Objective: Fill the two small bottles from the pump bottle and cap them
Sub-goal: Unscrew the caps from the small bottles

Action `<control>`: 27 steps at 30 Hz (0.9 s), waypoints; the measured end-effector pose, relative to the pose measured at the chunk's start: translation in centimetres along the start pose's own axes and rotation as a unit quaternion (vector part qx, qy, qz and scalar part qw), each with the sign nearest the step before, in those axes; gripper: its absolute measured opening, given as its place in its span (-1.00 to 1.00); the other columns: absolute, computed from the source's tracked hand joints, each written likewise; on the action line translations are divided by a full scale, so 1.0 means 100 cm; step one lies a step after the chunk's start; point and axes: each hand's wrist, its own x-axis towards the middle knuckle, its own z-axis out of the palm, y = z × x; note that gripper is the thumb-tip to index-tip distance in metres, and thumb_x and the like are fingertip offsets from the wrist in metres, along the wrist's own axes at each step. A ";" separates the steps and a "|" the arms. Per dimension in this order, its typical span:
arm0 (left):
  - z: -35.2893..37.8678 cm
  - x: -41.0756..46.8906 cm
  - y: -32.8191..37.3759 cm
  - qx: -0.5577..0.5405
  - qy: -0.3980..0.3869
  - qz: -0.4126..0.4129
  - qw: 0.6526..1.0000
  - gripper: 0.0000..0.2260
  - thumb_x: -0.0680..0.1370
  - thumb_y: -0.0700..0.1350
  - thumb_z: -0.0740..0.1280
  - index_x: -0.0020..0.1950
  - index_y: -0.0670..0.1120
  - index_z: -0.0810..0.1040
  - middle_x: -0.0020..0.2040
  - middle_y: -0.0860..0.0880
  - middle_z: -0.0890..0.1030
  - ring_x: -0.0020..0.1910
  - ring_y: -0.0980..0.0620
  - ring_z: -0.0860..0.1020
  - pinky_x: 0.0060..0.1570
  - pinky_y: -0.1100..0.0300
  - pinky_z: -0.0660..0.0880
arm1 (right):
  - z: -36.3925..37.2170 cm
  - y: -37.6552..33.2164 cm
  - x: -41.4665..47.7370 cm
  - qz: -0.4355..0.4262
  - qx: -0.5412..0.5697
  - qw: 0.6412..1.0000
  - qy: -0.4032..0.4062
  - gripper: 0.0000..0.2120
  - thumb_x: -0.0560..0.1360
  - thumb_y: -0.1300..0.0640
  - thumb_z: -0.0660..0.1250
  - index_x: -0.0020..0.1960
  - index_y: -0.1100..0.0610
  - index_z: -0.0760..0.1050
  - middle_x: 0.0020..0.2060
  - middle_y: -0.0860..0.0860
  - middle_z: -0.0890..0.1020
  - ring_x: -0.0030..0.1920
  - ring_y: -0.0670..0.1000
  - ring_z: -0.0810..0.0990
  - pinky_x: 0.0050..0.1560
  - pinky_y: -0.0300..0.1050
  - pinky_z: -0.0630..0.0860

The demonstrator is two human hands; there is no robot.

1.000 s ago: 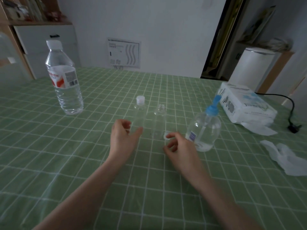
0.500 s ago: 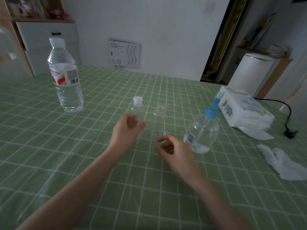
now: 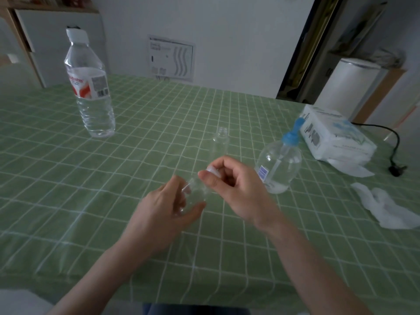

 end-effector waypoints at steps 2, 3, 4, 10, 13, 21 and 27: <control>-0.001 -0.001 0.000 -0.007 -0.005 -0.006 1.000 -0.74 0.33 0.18 0.33 -0.27 0.05 0.34 -0.47 0.07 0.47 -0.51 0.13 0.41 -0.45 0.23 0.40 | -0.002 -0.003 -0.001 -0.003 0.000 1.000 -0.026 -0.71 0.49 -0.02 0.36 -0.12 0.23 0.48 -0.44 -0.04 0.39 -0.44 -0.13 0.32 -0.42 -0.34 0.31; -0.001 -0.001 0.000 -0.024 -0.011 -0.010 1.000 -0.74 0.32 0.16 0.35 -0.30 0.04 0.34 -0.47 0.07 0.48 -0.51 0.14 0.40 -0.48 0.30 0.36 | -0.002 -0.005 -0.001 -0.006 -0.003 0.999 -0.042 -0.71 0.47 -0.04 0.35 -0.10 0.21 0.50 -0.42 0.00 0.40 -0.43 -0.09 0.33 -0.42 -0.31 0.31; -0.001 -0.002 0.000 -0.047 -0.016 -0.014 0.999 -0.74 0.32 0.13 0.37 -0.31 0.02 0.36 -0.45 0.09 0.50 -0.51 0.16 0.40 -0.49 0.36 0.33 | -0.004 -0.007 -0.002 -0.011 -0.010 0.998 -0.059 -0.74 0.46 -0.06 0.34 -0.07 0.15 0.51 -0.40 0.00 0.41 -0.42 -0.08 0.34 -0.41 -0.28 0.32; -0.001 -0.002 0.002 -0.057 -0.030 -0.019 0.998 -0.73 0.30 0.12 0.36 -0.28 -0.06 0.42 -0.38 0.20 0.51 -0.50 0.19 0.40 -0.47 0.37 0.33 | -0.019 -0.010 -0.004 -0.002 -0.033 0.992 -0.119 -0.83 0.51 0.05 0.32 0.04 0.10 0.55 -0.35 -0.17 0.46 -0.34 -0.14 0.45 -0.26 -0.27 0.43; -0.001 -0.002 0.001 -0.045 -0.035 -0.019 0.998 -0.72 0.30 0.16 0.34 -0.29 -0.02 0.39 -0.37 0.26 0.51 -0.50 0.20 0.40 -0.47 0.38 0.34 | -0.016 -0.013 -0.003 0.022 -0.025 0.993 -0.113 -0.57 0.48 -0.16 0.30 -0.05 0.25 0.49 -0.35 0.06 0.46 -0.31 0.20 0.48 -0.18 0.04 0.51; -0.003 -0.001 -0.002 -0.035 -0.048 -0.015 0.998 -0.72 0.32 0.19 0.34 -0.33 0.08 0.30 -0.38 0.28 0.51 -0.49 0.20 0.42 -0.46 0.37 0.33 | -0.013 -0.010 -0.001 0.029 -0.039 0.994 -0.099 -0.69 0.47 -0.10 0.37 -0.03 0.15 0.48 -0.40 -0.11 0.45 -0.34 -0.02 0.43 -0.26 0.04 0.47; -0.003 0.000 -0.005 -0.030 -0.040 -0.010 0.999 -0.71 0.30 0.21 0.32 -0.29 0.03 0.36 -0.35 0.25 0.52 -0.49 0.20 0.42 -0.45 0.35 0.33 | -0.014 -0.008 0.000 0.026 -0.026 0.994 -0.099 -0.83 0.49 0.03 0.39 -0.07 0.10 0.47 -0.35 -0.02 0.49 -0.34 -0.02 0.41 -0.29 -0.05 0.40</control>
